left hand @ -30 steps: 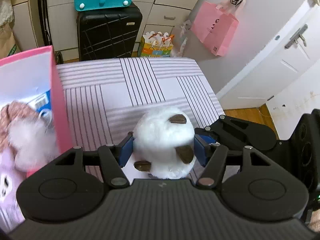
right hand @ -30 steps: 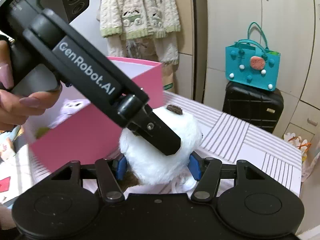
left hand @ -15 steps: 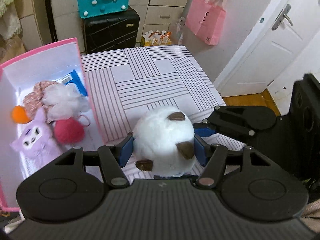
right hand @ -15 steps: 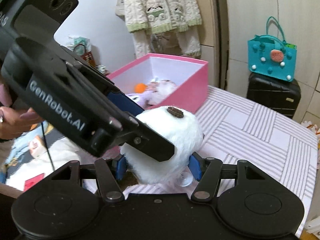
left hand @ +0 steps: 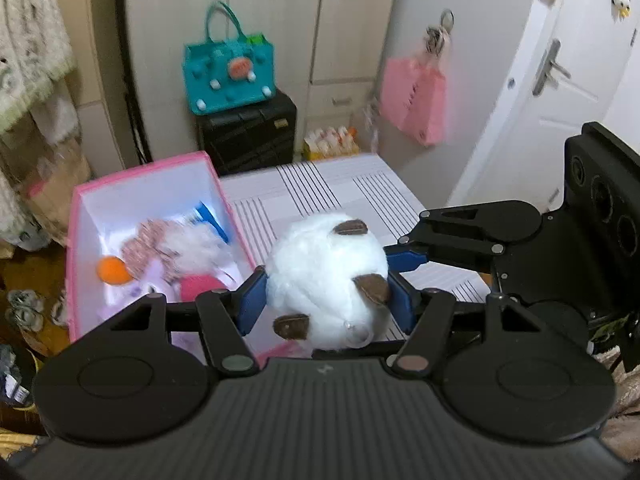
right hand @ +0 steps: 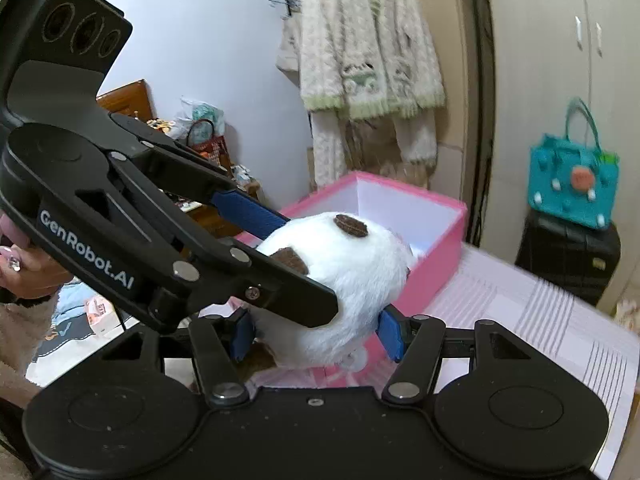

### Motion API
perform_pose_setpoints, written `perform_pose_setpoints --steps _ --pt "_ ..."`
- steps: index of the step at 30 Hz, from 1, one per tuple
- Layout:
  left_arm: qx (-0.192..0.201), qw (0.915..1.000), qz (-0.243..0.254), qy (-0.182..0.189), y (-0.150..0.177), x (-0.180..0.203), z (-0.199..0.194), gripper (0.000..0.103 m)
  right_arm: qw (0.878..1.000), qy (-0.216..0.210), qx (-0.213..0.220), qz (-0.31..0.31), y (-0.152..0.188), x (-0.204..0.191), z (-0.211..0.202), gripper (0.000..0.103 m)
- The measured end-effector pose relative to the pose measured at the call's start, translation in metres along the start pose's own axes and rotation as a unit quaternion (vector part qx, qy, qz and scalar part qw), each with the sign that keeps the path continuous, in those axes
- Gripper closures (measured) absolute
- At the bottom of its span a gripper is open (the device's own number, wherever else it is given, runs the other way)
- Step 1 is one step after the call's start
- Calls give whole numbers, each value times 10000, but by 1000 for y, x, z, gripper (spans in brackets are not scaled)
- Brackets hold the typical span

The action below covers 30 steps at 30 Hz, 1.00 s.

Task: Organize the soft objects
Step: 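Lift and carry the white-and-brown plush over the pink box with the left tool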

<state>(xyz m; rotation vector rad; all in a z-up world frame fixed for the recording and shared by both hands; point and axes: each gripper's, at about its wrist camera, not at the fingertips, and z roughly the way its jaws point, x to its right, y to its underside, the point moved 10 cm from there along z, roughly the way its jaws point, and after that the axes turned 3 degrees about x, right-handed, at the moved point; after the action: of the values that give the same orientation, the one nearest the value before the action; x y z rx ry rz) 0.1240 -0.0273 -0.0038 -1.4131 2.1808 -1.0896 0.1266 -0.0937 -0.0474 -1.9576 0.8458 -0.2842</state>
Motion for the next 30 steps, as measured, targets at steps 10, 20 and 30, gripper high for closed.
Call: perform_pose_setpoints --steps 10,20,30 --pt "600 9973 -308 -276 -27 -67 -9 41 9991 -212 295 -239 -54 -6 37 37" --pt "825 9925 -583 -684 -50 -149 35 41 9975 -381 541 -256 -92 14 115 37" --pt "400 9916 -893 -844 -28 -210 86 41 9971 -502 51 -565 -88 31 197 36"
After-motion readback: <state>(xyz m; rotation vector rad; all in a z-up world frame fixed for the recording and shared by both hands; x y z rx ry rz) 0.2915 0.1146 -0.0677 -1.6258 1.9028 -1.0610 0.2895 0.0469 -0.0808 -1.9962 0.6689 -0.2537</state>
